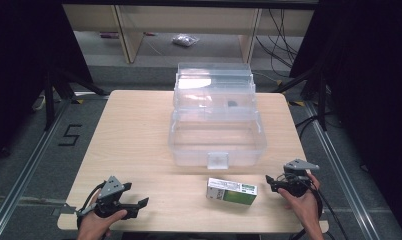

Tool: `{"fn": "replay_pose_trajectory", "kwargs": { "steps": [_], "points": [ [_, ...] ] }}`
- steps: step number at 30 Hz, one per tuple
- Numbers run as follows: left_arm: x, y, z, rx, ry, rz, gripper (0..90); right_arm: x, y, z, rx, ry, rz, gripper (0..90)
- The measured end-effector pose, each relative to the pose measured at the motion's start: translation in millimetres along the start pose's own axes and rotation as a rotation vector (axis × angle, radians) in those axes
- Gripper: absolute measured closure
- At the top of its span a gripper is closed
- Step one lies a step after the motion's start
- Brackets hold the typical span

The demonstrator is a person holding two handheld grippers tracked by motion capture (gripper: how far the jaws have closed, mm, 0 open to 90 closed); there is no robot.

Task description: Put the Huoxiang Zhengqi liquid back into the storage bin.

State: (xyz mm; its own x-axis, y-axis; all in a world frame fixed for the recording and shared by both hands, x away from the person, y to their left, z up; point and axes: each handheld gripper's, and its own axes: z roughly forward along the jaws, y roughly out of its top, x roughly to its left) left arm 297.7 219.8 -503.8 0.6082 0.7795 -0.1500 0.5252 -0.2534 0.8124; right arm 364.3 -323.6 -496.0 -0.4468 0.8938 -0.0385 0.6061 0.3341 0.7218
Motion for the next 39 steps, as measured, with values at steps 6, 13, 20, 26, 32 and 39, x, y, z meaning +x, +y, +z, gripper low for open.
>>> {"fn": "replay_pose_trajectory", "kwargs": {
  "steps": [6, 13, 20, 26, 32, 39],
  "points": [
    [0.1, -0.2, 0.0, -0.001, -0.001, 0.0, 14.8, 0.0, 1.5, -2.5, 0.019, 0.02, 0.017, 22.3],
    [0.5, -0.2, -0.1, 0.003, 0.001, -0.002, 14.9, 1.9, 10.7, -10.2, -0.01, 0.019, 0.012, 22.1],
    [0.3, -0.6, 0.5, 0.001, 0.004, -0.008, 14.9, 9.2, 25.9, -27.1, 0.015, 0.057, 0.016, 22.3],
    [0.8, -0.6, 0.8, 0.005, 0.005, -0.006, 14.8, 10.2, 38.2, -40.2, -0.003, 0.077, -0.064, 22.5],
    [0.9, -0.4, 0.7, 0.005, 0.005, -0.004, 14.9, 20.2, 53.5, -58.7, 0.018, 0.131, -0.073, 22.4],
    [0.7, -0.4, 0.3, 0.006, 0.01, -0.004, 14.8, 34.2, 68.1, -64.9, 0.019, 0.186, -0.126, 22.5]
  ]
}}
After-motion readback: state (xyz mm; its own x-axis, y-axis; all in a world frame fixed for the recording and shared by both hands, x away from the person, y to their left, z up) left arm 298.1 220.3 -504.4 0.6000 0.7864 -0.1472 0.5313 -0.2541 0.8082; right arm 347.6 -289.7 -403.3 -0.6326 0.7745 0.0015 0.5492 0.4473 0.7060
